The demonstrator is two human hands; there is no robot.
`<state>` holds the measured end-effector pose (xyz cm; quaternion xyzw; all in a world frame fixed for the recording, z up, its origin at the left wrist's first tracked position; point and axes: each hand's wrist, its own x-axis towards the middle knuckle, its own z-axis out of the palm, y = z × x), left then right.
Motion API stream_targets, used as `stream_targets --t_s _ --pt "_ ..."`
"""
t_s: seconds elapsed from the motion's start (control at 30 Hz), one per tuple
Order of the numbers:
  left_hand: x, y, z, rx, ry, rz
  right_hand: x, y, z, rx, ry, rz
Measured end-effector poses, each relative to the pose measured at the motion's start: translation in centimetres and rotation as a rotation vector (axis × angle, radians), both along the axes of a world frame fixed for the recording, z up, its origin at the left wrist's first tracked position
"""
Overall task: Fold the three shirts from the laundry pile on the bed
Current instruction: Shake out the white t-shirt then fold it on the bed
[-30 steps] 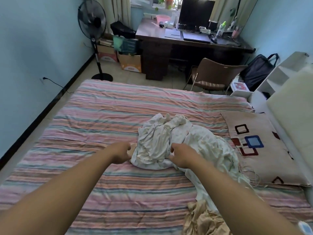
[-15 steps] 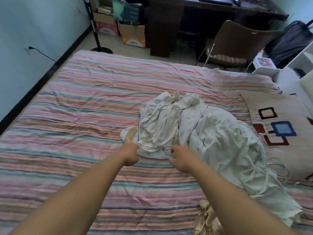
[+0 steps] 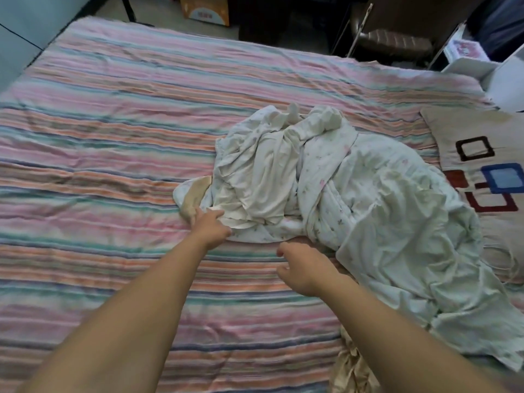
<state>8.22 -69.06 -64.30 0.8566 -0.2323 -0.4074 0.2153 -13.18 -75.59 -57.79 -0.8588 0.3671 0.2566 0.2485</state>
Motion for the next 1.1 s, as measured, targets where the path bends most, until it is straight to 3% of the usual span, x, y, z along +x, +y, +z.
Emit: stream_targets --t_s 0.13,0.27,0.43,0.63,0.8,1.0,1.1 --pt "0.0 -0.9 -1.6 -0.066 0.144 0.108 0.0 -0.3 -1.7 -0.015 -0.017 0.022" --pt "-0.3 -0.8 -1.2 -0.137 0.134 0.205 0.0 0.0 -2.0 -0.009 -0.038 0.004" --pt "-0.7 0.2 3.9 -0.401 0.099 0.41 0.1 1.1 0.8 0.025 -0.036 -0.016" --pt "-0.5 0.2 14.7 -0.595 0.145 0.426 0.5 2.5 8.5 0.034 -0.094 -0.079" --pt "-0.9 0.7 25.6 -0.756 0.148 0.275 0.7 3.3 16.3 -0.002 -0.206 -0.177" --pt "-1.8 2.6 39.5 -0.877 0.169 0.141 1.1 4.5 26.3 -0.087 -0.552 -0.374" --pt "-3.1 3.7 46.0 -0.898 0.19 0.111 1.2 5.2 30.3 -0.134 -0.583 -0.367"
